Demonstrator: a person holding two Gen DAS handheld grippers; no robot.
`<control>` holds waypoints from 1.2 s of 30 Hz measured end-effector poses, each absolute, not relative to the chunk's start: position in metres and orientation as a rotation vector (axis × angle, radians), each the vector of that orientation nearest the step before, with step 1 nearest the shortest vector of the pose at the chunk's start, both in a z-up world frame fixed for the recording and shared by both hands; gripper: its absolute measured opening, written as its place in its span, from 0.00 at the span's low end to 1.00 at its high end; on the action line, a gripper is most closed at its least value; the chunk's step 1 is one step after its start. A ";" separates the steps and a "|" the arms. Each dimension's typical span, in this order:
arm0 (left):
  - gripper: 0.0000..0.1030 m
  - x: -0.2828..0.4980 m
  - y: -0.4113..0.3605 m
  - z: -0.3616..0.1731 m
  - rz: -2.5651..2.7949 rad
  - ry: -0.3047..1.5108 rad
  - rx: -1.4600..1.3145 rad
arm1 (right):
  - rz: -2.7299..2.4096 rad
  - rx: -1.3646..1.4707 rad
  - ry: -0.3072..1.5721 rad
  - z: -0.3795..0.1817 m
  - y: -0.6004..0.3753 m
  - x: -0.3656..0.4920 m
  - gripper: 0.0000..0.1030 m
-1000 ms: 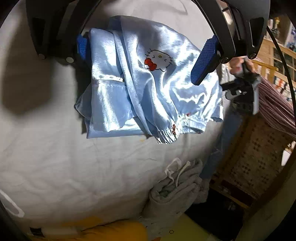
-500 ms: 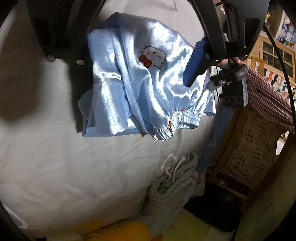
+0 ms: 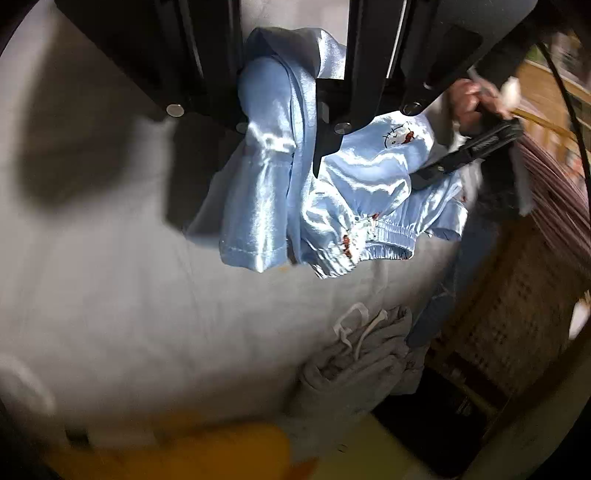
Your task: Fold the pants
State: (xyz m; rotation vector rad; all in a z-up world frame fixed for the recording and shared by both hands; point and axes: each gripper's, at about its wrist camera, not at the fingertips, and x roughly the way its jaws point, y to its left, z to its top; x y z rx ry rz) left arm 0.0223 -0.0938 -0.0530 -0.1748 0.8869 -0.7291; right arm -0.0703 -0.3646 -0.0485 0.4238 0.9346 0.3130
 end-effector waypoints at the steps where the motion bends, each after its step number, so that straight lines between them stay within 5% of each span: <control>1: 0.11 0.017 -0.098 -0.048 -0.710 0.851 -0.121 | 0.306 0.384 0.913 -0.043 -0.359 -0.074 0.10; 20: 0.10 -0.032 -0.085 0.033 -0.551 0.501 0.122 | 0.167 0.072 0.550 0.039 -0.294 -0.135 0.09; 36: 0.10 0.001 -0.060 0.131 -0.390 0.207 0.204 | 0.105 0.010 0.270 0.135 -0.225 -0.064 0.09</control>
